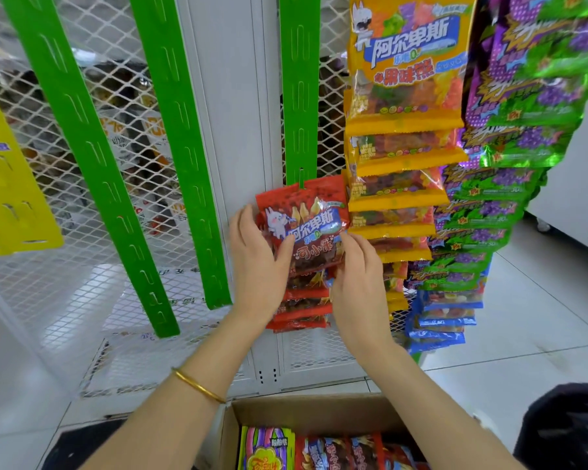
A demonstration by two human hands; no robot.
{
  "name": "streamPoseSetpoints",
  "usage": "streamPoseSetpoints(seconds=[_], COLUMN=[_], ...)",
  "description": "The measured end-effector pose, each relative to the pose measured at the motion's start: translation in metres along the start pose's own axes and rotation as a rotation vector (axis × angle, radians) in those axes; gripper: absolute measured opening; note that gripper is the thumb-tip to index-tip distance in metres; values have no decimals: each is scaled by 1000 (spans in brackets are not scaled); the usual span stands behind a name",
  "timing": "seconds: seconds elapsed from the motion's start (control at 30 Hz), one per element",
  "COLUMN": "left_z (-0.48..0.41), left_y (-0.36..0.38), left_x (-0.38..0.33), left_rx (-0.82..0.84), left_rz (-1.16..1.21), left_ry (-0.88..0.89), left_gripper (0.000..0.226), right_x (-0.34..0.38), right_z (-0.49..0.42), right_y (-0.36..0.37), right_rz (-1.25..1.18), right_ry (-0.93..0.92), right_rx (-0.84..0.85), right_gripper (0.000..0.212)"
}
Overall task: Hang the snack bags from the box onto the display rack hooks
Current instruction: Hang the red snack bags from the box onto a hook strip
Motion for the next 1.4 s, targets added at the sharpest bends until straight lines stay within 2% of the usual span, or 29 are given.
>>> streamPoseSetpoints(seconds=[0.13,0.37,0.6,1.0,1.13,1.3,1.4], left_z=[-3,-35,-53,-53,-44,-24,-10], left_y=[4,-8,-3,1,0,-2,3], left_x=[6,-7,-15,-5,-3,2,21], left_rx=[-24,-209,-118,-35,-42,-45,-6], left_rz=[-50,25,197,282,255,282,213], left_ry=[-19,-50,-104,-147,-140,-86,-119], left_gripper=[62,20,1,3,20,28,35], right_x=[1,-2,8,6,2,-12,-24], right_z=[-1,-7,-9,-9,-7,2,11], right_y=[1,2,3,8,9,8,10], right_rz=[9,-45,-26,-8,-18,-99,-193], right_ry=[7,76,56,60,62,120,201], right_rx=[-6,-26,-27,21,22,51,72], right_gripper=[48,41,39,45,38,24,27])
Point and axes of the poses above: each hand's wrist, its own z-axis away from the middle knuckle, its own y-axis out of the palm, x = y × z, the point moved 8 cm from there along -z, towards the middle knuckle, and after that the axes turned 14 degrees about z, right-handed, at the moved point
